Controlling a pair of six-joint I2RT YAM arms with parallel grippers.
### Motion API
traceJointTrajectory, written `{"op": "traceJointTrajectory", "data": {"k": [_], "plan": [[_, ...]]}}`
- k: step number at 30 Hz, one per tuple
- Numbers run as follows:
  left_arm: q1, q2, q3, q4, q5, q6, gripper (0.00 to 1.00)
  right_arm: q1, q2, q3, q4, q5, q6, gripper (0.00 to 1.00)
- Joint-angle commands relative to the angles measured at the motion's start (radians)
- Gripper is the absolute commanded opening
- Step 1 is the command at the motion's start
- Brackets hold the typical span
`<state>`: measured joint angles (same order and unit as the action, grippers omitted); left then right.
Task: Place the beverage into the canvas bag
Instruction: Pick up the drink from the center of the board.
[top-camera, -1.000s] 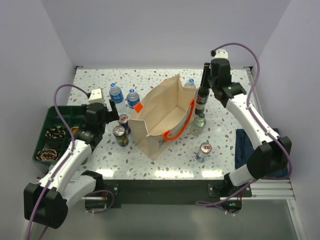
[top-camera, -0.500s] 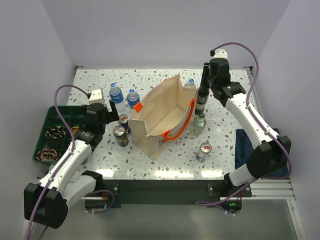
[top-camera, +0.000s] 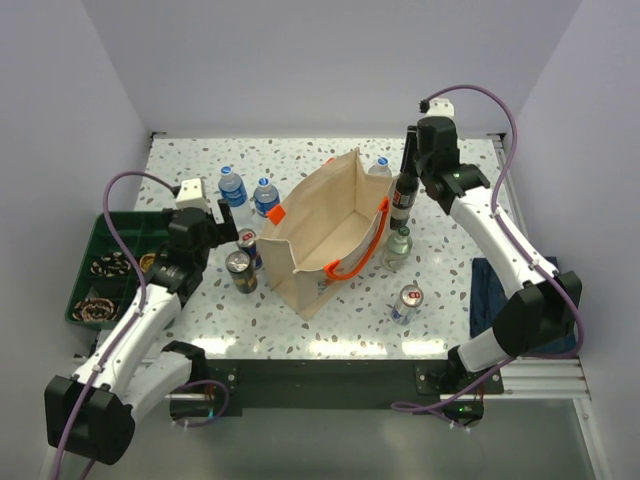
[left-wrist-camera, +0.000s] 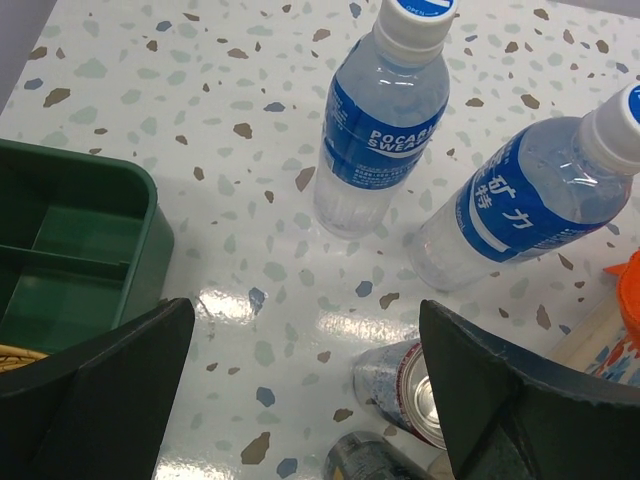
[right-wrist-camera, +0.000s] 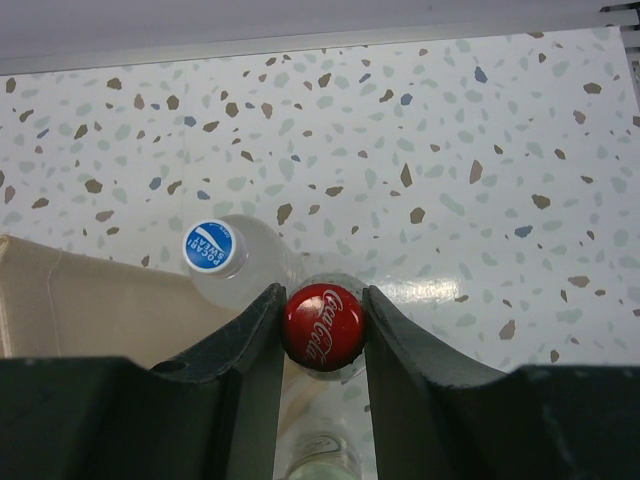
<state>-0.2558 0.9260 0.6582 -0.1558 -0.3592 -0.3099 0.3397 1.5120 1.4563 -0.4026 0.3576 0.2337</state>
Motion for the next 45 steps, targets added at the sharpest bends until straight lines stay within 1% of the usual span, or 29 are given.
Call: {"op": "traceJointTrajectory", "data": {"k": [1,7,20,23,27,29,30,32,33,39,43,45], "plan": [[-0.002,-0.023,0.031,0.030,0.043,0.015,1.00,0.001,-0.073,0.044,0.146,0.057,-0.025,0.00],[-0.002,-0.047,0.040,0.036,0.094,0.020,1.00,0.002,-0.098,0.055,0.180,0.063,-0.034,0.00],[-0.002,-0.150,0.070,0.070,0.233,0.038,1.00,0.002,-0.141,0.098,0.183,0.060,-0.042,0.00],[-0.002,-0.182,0.064,0.100,0.313,0.055,1.00,0.001,-0.145,0.105,0.177,0.060,-0.043,0.00],[-0.002,-0.193,0.075,0.118,0.474,0.068,1.00,0.001,-0.151,0.111,0.173,0.060,-0.043,0.00],[-0.002,-0.174,0.086,0.114,0.540,0.066,1.00,0.001,-0.153,0.119,0.169,0.052,-0.043,0.00],[-0.002,-0.165,0.101,0.110,0.610,0.063,1.00,0.001,-0.151,0.125,0.163,0.053,-0.045,0.00],[-0.002,-0.139,0.132,0.108,0.678,0.058,1.00,0.002,-0.151,0.128,0.157,0.050,-0.043,0.00],[-0.002,-0.130,0.141,0.104,0.740,0.054,1.00,0.002,-0.153,0.130,0.153,0.050,-0.045,0.00],[0.000,-0.027,0.241,0.046,0.926,0.081,0.98,0.001,-0.171,0.130,0.139,0.049,-0.050,0.00],[0.000,0.045,0.277,0.009,1.000,0.112,0.92,0.002,-0.184,0.139,0.122,0.049,-0.057,0.00],[0.000,0.077,0.297,-0.040,1.013,0.150,0.86,0.001,-0.188,0.145,0.113,0.053,-0.063,0.00]]}}
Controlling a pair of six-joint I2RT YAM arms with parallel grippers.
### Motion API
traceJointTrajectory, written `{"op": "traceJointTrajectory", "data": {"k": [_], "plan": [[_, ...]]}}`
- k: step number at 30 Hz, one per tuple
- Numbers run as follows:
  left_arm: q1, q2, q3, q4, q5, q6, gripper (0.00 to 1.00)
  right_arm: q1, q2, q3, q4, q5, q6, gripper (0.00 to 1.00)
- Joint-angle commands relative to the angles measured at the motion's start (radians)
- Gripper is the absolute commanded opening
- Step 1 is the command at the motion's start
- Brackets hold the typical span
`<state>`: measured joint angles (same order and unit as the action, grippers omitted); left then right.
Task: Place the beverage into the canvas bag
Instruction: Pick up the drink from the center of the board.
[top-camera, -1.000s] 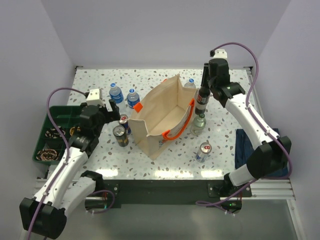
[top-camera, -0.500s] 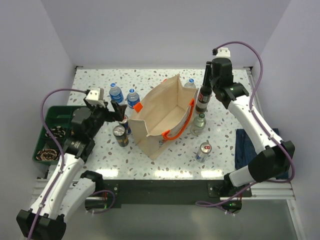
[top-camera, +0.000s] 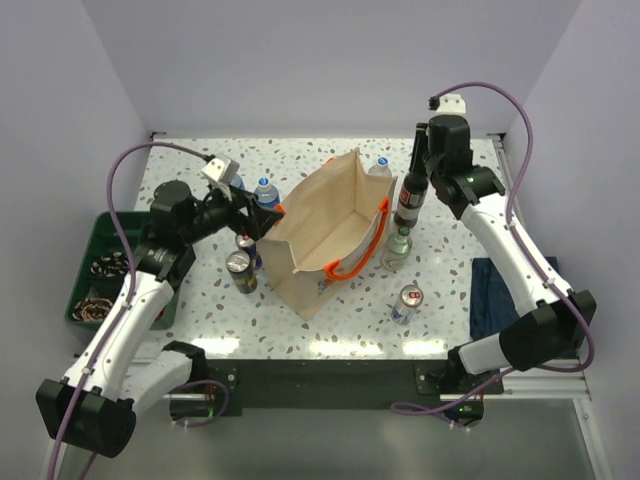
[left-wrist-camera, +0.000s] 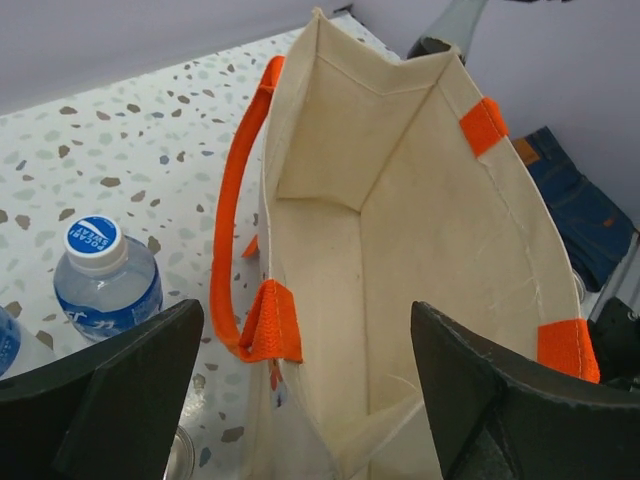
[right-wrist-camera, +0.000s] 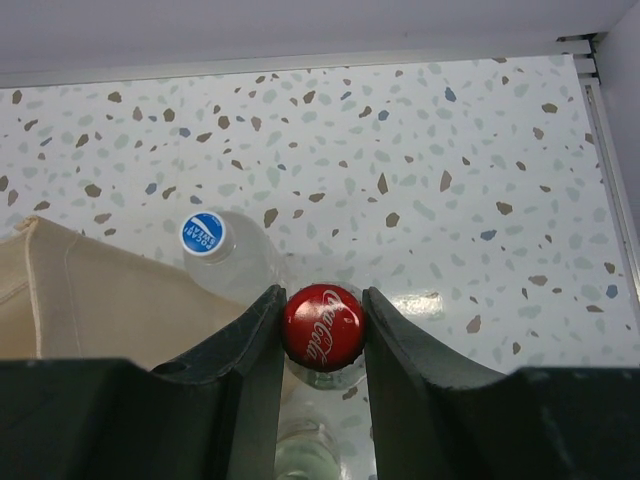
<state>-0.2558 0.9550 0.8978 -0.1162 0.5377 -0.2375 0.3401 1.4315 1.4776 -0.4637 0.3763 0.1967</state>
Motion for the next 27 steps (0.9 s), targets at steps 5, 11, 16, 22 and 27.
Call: {"op": "traceJointTrajectory", "data": {"k": [5,11,16,22,27], "plan": [[0.000,0.051,0.076,-0.164,0.021,0.164,0.81,0.002,-0.115,0.125,0.163,0.041,-0.031,0.00],[0.000,0.071,0.079,-0.175,0.056,0.168,0.70,0.002,-0.118,0.130,0.158,0.044,-0.031,0.00],[0.000,0.114,0.090,-0.181,0.133,0.167,0.57,0.000,-0.112,0.148,0.154,0.058,-0.033,0.00],[-0.008,0.149,0.098,-0.178,0.154,0.168,0.44,0.002,-0.112,0.150,0.155,0.064,-0.023,0.00],[-0.016,0.165,0.108,-0.181,0.136,0.172,0.30,0.000,-0.109,0.165,0.155,0.064,-0.026,0.00]]}}
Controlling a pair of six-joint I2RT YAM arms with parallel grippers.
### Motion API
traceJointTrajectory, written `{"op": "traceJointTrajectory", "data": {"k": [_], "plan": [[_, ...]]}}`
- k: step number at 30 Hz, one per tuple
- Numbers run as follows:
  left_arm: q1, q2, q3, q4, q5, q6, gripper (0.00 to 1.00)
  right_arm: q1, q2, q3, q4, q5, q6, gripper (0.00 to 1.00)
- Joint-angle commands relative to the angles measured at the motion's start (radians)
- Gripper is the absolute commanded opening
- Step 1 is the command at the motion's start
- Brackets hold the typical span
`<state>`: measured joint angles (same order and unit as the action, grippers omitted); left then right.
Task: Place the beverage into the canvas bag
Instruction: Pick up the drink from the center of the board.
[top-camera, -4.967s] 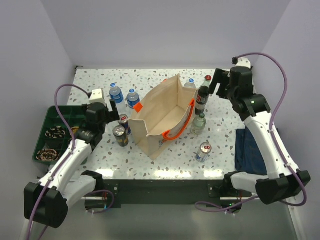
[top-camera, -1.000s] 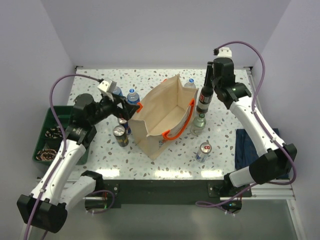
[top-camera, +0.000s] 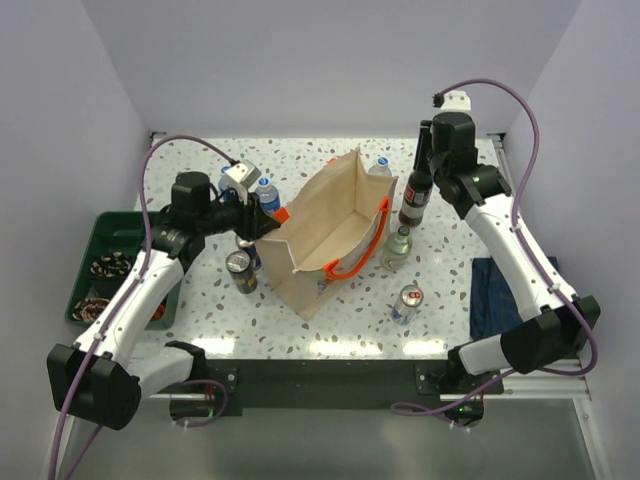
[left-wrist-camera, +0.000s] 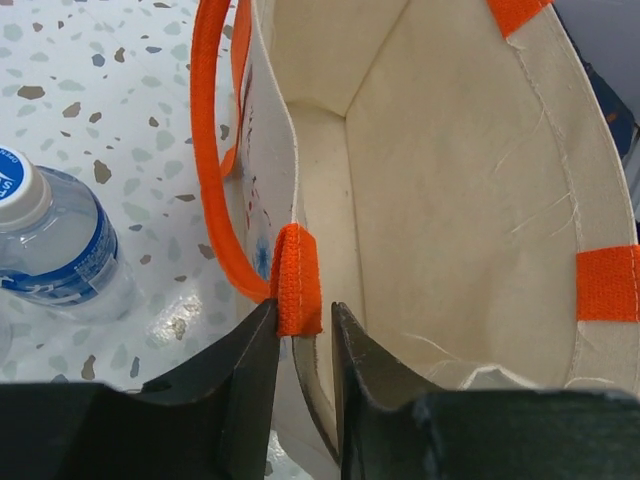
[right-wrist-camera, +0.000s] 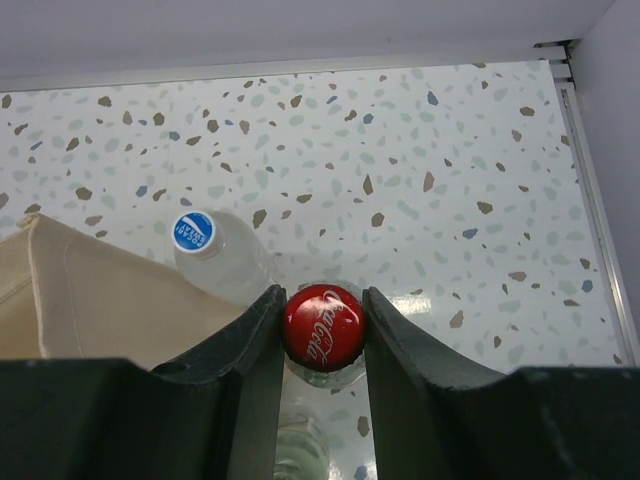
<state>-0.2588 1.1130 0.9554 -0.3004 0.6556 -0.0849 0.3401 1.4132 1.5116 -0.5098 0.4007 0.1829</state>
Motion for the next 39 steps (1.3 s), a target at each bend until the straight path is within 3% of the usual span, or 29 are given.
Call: {"op": "traceJointTrajectory", "data": {"k": [1,5,7,39], "plan": [[-0.016,0.010,0.057,0.000,0.013,0.022,0.26,0.000,-0.089,0.134,0.200,0.043,-0.016,0.00],[-0.022,0.008,0.071,-0.009,-0.010,0.022,0.05,0.000,-0.089,0.151,0.209,0.047,-0.026,0.00],[-0.026,0.008,0.077,-0.013,-0.019,0.024,0.00,0.002,-0.091,0.156,0.217,0.047,-0.028,0.00],[-0.048,0.002,0.072,0.009,-0.094,0.020,0.00,0.002,-0.152,0.294,0.396,-0.059,-0.022,0.00]]}}
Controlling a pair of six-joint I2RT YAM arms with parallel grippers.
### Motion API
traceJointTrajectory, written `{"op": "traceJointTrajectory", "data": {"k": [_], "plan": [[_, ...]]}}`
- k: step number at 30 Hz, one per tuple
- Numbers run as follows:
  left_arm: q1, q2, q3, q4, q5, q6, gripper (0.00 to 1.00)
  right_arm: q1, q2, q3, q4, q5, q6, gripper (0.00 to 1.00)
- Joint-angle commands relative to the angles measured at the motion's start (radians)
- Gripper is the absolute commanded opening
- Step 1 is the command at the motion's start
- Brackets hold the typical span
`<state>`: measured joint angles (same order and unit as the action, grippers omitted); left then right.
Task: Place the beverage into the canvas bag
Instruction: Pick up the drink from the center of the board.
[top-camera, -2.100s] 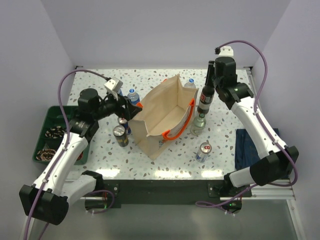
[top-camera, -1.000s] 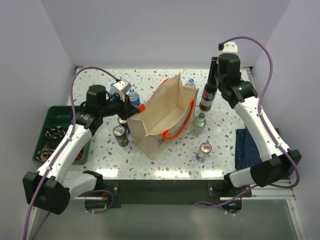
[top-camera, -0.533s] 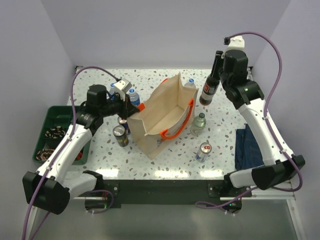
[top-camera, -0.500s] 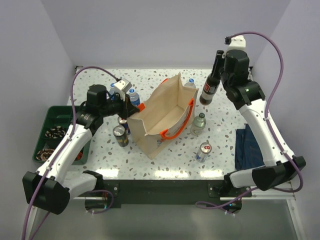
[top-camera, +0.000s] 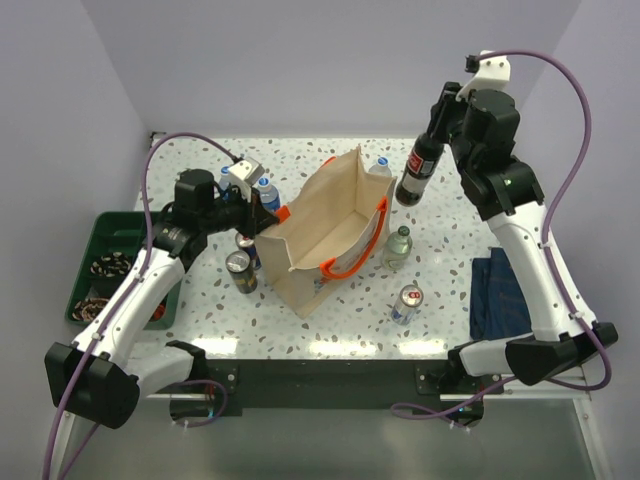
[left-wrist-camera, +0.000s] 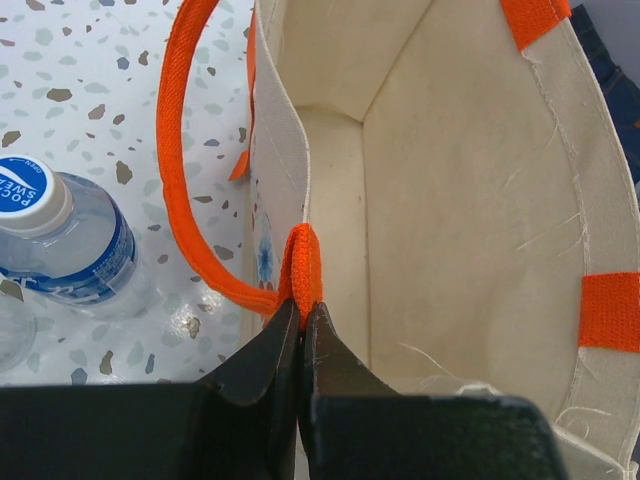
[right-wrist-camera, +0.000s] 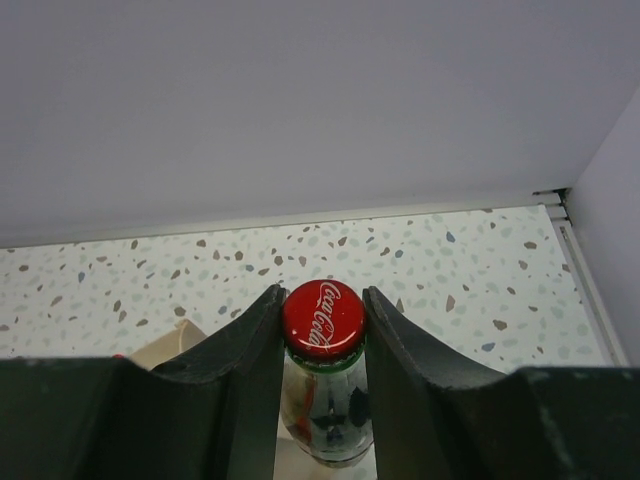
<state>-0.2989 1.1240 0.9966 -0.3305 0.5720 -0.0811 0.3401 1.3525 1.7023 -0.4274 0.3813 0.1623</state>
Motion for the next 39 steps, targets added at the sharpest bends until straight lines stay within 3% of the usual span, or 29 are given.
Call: {"op": "traceJointTrajectory", "data": {"k": [1,25,39], "plan": [[-0.009,-0.009,0.031,0.039,-0.011,0.017,0.00,0.000,-0.096,0.108,0.326,-0.045,0.000,0.00],[-0.016,-0.004,0.033,0.054,-0.017,0.017,0.00,0.002,-0.081,0.249,0.423,-0.131,0.013,0.00],[-0.019,0.005,0.034,0.085,-0.014,0.012,0.00,0.002,-0.017,0.332,0.463,-0.237,0.114,0.00]]}}
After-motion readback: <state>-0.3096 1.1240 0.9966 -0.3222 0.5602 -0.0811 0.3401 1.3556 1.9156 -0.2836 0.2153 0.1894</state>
